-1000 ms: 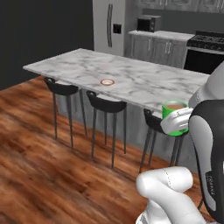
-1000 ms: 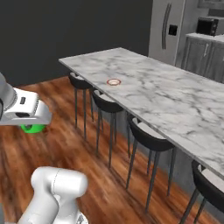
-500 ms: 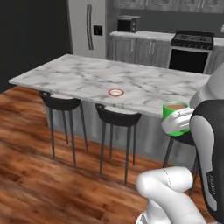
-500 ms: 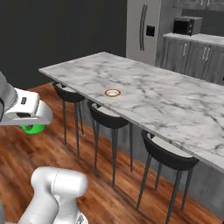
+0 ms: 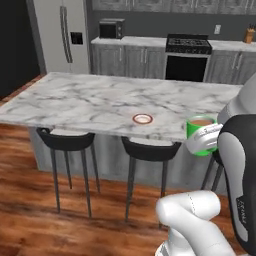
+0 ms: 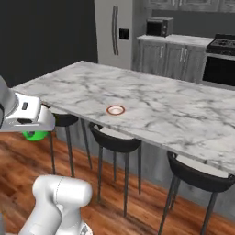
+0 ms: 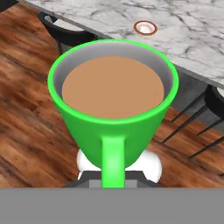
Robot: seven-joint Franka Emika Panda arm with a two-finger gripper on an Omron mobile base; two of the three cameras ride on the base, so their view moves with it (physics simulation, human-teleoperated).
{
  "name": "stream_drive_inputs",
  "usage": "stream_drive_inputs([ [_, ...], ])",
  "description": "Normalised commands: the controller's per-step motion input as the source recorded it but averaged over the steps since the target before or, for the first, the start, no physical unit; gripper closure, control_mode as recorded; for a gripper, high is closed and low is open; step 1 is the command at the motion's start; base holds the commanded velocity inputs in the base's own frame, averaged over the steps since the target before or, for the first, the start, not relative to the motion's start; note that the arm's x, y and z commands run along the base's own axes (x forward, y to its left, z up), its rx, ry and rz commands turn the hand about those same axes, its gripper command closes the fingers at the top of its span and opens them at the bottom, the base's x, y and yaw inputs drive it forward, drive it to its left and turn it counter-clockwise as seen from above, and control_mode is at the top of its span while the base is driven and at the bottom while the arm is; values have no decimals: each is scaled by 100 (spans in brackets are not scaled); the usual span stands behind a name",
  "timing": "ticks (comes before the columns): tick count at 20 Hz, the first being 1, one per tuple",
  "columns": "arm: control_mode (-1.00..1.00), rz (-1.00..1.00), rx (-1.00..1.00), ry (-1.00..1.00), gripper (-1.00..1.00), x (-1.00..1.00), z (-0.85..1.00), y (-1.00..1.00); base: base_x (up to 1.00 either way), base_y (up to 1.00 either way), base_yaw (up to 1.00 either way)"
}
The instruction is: Pick the cup of tea, navigate to the dining table, and place it on the saucer.
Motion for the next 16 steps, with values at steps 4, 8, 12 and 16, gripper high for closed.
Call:
stream_drive_inputs([
  [4, 100, 0, 0, 0, 100, 0, 0, 0, 100, 96, -32],
  [8, 100, 0, 0, 0, 100, 0, 0, 0, 100, 76, -34],
  [12, 100, 0, 0, 0, 100, 0, 0, 0, 100, 95, -37],
  [16, 100, 0, 0, 0, 100, 0, 0, 0, 100, 86, -34],
])
